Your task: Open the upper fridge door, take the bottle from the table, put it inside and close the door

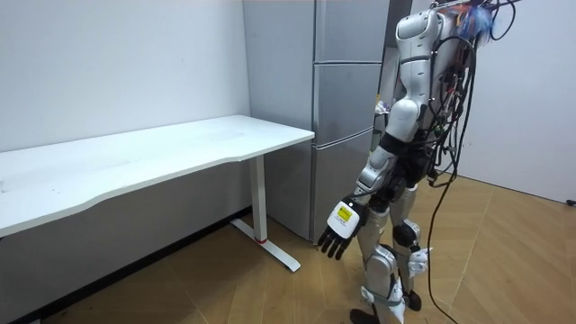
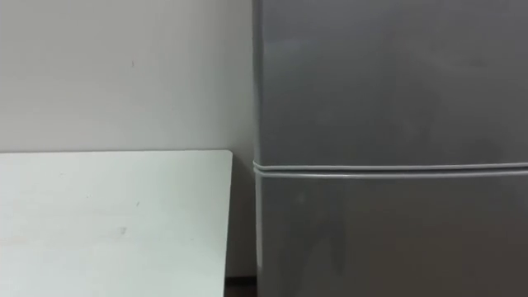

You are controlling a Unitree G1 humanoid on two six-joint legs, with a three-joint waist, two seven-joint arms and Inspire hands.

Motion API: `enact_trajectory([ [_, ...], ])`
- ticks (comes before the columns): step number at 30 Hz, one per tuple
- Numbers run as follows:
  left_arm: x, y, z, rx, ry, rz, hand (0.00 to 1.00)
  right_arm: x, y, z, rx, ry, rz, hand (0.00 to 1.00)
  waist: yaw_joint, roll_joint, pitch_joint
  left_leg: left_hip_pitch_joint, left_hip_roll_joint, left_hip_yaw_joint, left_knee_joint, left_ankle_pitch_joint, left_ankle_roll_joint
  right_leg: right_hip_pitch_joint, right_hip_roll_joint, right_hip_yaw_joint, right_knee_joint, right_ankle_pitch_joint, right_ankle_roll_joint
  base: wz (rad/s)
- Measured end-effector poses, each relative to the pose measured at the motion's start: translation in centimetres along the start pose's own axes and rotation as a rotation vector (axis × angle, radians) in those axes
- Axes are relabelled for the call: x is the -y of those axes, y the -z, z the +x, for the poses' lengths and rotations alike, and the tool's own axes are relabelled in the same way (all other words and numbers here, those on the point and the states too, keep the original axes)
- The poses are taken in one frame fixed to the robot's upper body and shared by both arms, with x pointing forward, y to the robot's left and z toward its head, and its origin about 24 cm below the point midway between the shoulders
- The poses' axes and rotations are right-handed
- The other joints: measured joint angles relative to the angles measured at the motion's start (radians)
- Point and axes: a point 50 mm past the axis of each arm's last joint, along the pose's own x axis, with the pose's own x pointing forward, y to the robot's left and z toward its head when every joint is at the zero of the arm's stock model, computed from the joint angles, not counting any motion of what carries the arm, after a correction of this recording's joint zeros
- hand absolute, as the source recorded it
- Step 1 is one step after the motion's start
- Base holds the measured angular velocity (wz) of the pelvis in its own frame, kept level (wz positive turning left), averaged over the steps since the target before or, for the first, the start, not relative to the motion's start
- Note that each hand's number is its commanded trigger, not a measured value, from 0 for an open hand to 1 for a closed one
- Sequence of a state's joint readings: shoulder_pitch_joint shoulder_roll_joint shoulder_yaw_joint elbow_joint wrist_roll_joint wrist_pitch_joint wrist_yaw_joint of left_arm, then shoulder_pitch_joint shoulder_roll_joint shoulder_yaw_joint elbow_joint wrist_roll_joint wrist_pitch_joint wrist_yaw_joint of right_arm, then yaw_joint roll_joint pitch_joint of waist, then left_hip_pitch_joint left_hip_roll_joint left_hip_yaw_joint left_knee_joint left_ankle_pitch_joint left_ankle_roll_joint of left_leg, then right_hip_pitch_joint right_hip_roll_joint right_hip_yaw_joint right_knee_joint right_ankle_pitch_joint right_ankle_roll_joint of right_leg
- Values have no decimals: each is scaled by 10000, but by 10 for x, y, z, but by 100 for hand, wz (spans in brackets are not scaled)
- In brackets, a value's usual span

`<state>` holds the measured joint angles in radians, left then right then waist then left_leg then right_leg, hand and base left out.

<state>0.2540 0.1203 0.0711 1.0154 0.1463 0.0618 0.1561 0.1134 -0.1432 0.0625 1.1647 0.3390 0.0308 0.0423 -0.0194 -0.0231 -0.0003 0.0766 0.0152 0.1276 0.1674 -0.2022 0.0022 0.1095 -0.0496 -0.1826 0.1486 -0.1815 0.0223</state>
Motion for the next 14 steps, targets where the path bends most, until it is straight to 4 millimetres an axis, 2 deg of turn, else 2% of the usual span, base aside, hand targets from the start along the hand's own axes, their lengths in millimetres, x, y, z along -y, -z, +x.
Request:
enact_trajectory([
  [8,2,-3,0,273,-29,-216,0,-14,-3,1,187,-751,-483,0,-2,-34,35,-10,-31,-197,-4,-5,-1,121,-7,-135,-120,0,1,6],
  [14,3,-3,0,286,-6,-234,0,-16,-4,1,197,-1029,-591,0,29,-17,51,-47,-40,-229,1,-6,-3,119,-9,-168,-150,-3,5,2],
])
